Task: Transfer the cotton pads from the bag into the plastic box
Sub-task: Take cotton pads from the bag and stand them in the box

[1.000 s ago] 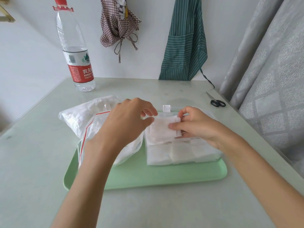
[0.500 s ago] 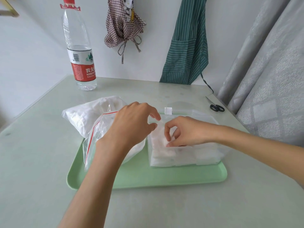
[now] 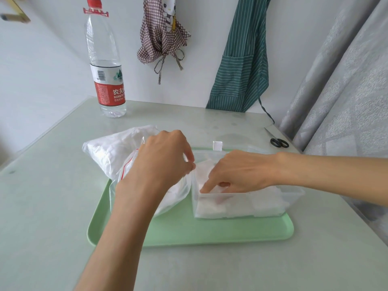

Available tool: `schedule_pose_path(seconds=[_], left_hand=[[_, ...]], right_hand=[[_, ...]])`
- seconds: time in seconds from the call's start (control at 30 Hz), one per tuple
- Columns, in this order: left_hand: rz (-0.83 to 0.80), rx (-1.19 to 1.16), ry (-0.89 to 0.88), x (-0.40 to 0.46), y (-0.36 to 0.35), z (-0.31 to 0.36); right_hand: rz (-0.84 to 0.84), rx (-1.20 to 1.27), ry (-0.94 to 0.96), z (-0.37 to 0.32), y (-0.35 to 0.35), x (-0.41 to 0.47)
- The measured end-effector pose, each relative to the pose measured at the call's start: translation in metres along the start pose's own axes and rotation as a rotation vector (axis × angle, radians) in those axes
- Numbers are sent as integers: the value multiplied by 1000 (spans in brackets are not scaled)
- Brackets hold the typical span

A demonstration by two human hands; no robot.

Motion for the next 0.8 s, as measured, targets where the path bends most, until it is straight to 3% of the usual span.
schedule_pose_path(seconds=[0.13,0.27,0.53,0.8], left_hand=[[-137,-74,79,-7,-12,0],[-136,-44,107,-9,-13,3],[-146,-18,158,-8,-15,2],[-164,-5,164,-7,-17,-3]], right_hand=[[-15,171,-112,5,-4,-3],[131,460,-303,27,23,-6],[116,254,-378,23,-4,5],[97,389,-410,18,-21,1]])
Point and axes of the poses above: each hand's wrist, its own x-axis towards the middle knuckle, its own y-axis out of the back of the hand, z = x × y, the point moved 6 cm from there along x, towards the middle knuckle, and after that the axes turned 13 degrees about z, right-handed, at the moved point
